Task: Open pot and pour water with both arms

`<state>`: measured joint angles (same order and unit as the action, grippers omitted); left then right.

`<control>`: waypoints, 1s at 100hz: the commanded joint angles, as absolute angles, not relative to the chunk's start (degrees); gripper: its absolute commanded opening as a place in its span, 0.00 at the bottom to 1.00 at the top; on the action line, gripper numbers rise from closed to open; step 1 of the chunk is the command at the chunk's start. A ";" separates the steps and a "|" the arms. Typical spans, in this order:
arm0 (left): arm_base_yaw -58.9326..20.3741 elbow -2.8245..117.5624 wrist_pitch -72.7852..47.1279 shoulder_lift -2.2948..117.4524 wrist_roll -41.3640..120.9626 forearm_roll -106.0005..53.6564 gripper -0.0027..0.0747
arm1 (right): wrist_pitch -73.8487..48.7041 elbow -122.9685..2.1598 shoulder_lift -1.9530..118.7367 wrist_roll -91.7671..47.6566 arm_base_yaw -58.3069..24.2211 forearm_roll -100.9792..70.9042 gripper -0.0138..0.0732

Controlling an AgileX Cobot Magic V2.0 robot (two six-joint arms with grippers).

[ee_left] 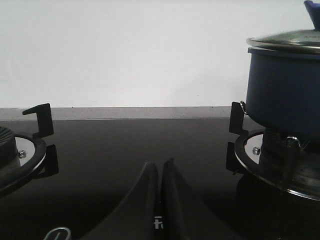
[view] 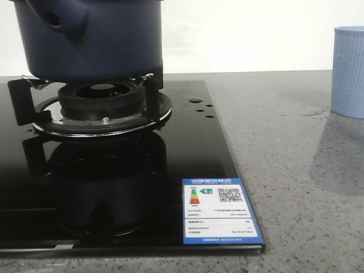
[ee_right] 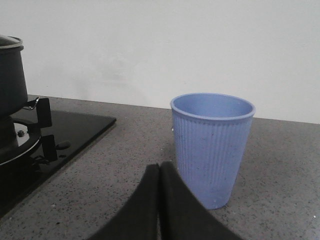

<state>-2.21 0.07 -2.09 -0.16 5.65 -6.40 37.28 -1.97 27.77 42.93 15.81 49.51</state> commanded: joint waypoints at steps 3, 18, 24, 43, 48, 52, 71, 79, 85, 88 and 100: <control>-2.69 -0.75 2.26 -1.64 5.17 -6.94 0.01 | 39.58 -3.33 27.68 42.31 15.83 47.30 0.08; -2.69 -0.75 2.26 -1.64 5.17 -6.94 0.01 | 39.34 -3.33 27.18 42.31 15.83 46.25 0.08; -2.69 -0.75 2.26 -1.64 5.17 -6.94 0.01 | 37.68 -3.33 26.86 41.79 14.86 41.80 0.08; -2.69 -0.75 2.26 -1.64 5.17 -6.94 0.01 | 23.38 -5.96 23.76 26.47 5.70 26.39 0.08; -2.69 -0.75 2.26 -1.64 5.17 -6.94 0.01 | 19.26 -6.59 23.14 18.34 2.49 19.25 0.08; -2.69 -0.75 2.26 -1.64 5.17 -6.94 0.01 | 17.15 -7.06 22.61 12.26 0.24 15.44 0.08; -2.69 -0.75 2.26 -1.64 5.17 -6.94 0.01 | 11.29 -5.98 18.07 -0.39 -4.26 5.09 0.08; -2.69 -0.75 2.26 -1.64 5.17 -6.94 0.01 | 10.64 -3.60 14.18 -0.51 -3.57 5.09 0.08; -2.69 -0.75 2.26 -1.64 5.17 -6.94 0.01 | 8.94 -1.43 10.37 -0.51 -2.49 5.09 0.08; -2.69 -0.75 2.26 -1.64 5.17 -6.94 0.01 | 7.26 -0.70 8.60 -0.51 -2.17 5.09 0.08; -2.69 -0.75 2.26 -1.64 5.17 -6.94 0.01 | 0.55 1.55 2.22 -0.51 -1.34 5.09 0.08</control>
<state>-2.21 0.07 -2.09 -0.16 5.65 -6.40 0.00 0.50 5.10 0.00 -1.91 5.60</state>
